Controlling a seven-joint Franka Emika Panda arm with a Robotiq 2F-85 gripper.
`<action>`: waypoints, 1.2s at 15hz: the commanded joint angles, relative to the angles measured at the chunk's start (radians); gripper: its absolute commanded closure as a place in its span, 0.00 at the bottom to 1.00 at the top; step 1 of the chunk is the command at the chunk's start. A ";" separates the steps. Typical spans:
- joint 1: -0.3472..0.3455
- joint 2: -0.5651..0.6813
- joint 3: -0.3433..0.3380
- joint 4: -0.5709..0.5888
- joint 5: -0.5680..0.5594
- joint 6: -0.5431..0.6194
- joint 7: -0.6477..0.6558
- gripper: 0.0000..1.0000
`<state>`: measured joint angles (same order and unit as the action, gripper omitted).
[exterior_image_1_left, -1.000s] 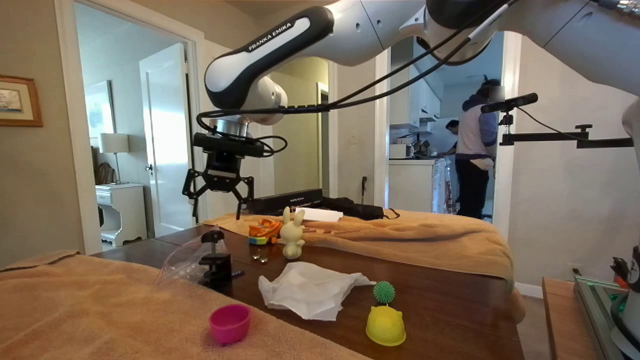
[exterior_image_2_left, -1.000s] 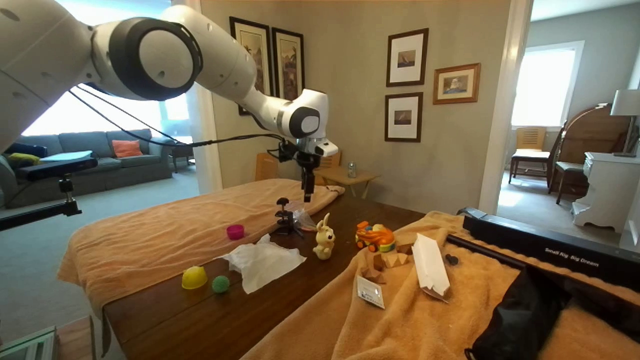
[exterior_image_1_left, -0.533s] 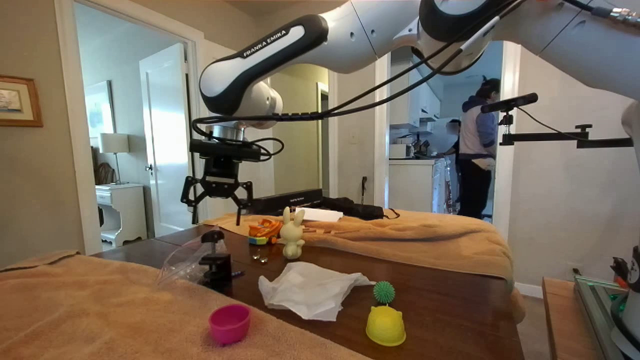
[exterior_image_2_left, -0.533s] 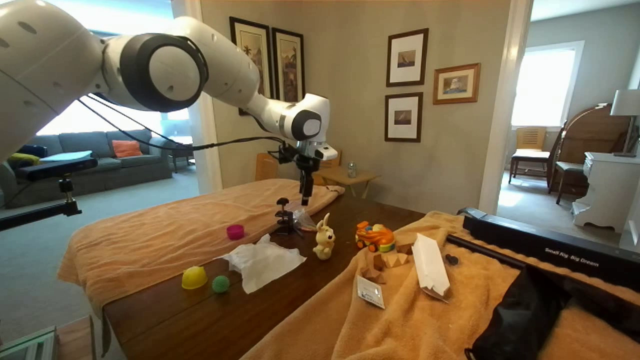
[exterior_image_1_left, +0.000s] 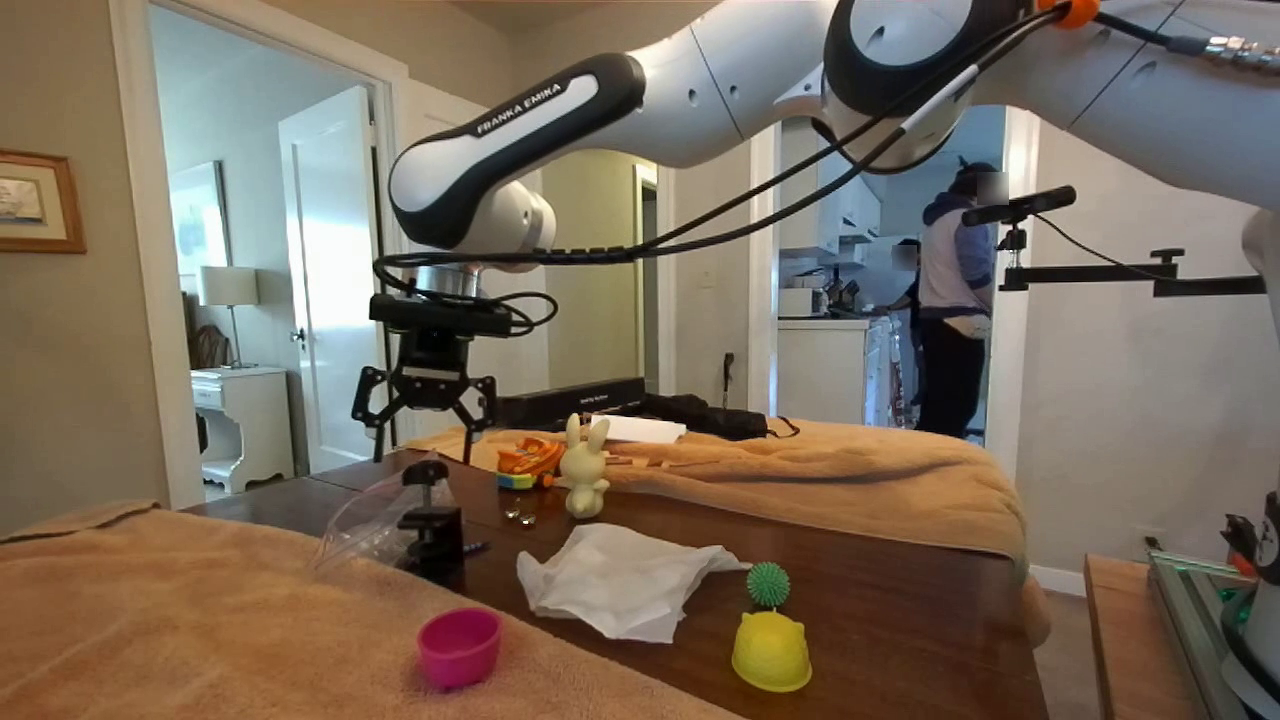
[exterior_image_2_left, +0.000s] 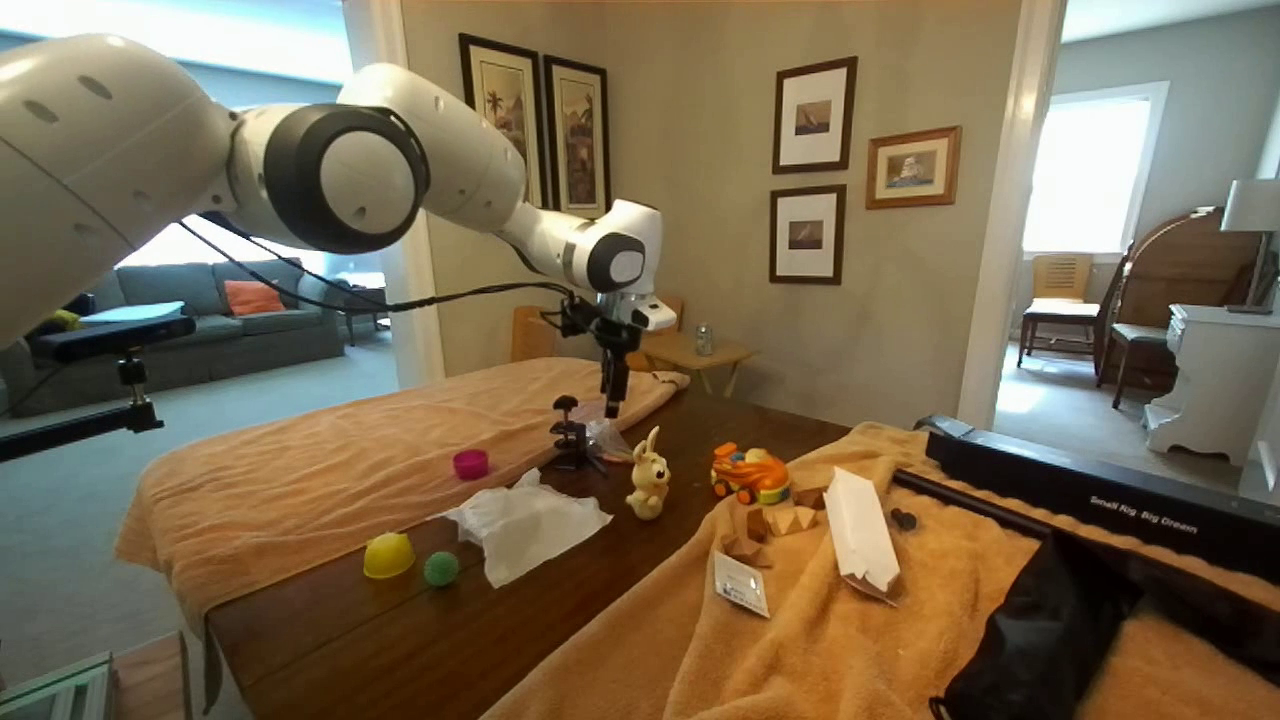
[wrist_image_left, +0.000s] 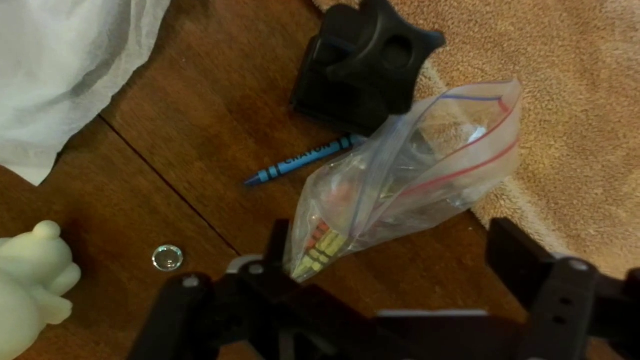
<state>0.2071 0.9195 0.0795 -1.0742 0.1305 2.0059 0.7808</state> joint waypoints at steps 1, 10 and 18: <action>0.011 0.060 -0.002 0.103 0.032 -0.053 0.013 0.03; 0.026 0.092 -0.014 0.172 0.015 -0.153 0.035 0.74; 0.029 0.043 -0.053 0.162 -0.038 -0.234 0.017 0.99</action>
<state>0.2295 0.9786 0.0441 -0.9229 0.1185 1.8295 0.7916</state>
